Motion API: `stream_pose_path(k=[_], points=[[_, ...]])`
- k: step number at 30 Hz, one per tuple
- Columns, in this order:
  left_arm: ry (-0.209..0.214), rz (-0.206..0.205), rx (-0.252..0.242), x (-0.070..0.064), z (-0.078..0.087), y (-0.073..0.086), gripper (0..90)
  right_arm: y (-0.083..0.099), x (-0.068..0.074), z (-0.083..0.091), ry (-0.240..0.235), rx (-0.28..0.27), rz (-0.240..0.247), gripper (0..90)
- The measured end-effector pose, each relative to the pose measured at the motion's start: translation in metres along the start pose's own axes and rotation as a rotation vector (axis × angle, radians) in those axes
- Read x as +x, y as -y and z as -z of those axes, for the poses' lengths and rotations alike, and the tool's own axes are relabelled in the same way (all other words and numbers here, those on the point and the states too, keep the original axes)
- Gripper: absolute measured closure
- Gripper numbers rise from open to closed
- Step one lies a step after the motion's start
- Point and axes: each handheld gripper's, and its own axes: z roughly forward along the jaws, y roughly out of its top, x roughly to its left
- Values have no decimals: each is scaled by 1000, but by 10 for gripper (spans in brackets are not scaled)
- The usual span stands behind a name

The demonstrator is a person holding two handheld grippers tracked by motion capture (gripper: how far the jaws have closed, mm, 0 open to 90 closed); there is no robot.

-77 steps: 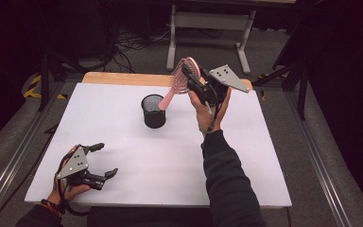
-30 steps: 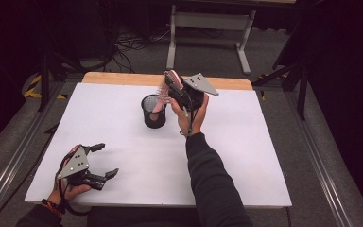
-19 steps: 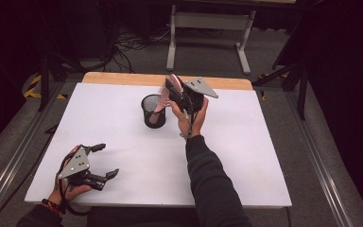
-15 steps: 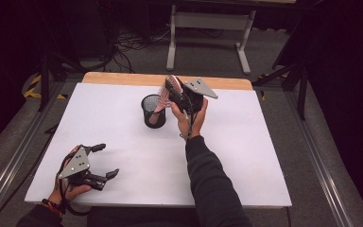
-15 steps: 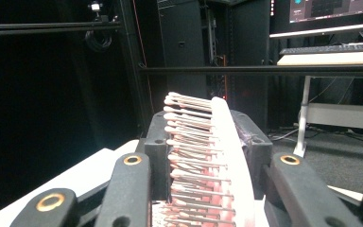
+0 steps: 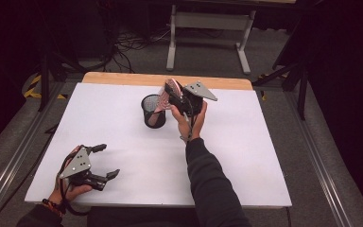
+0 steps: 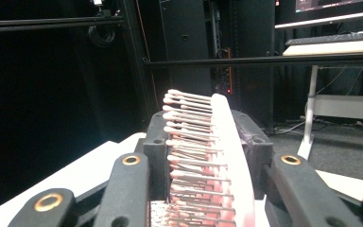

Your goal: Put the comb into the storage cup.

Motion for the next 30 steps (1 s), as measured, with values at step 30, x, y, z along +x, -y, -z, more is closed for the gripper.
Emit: stream_pose_path(k=[30], points=[[3, 2, 10, 0, -2, 1, 56, 13, -12, -3, 2, 48, -61, 510]])
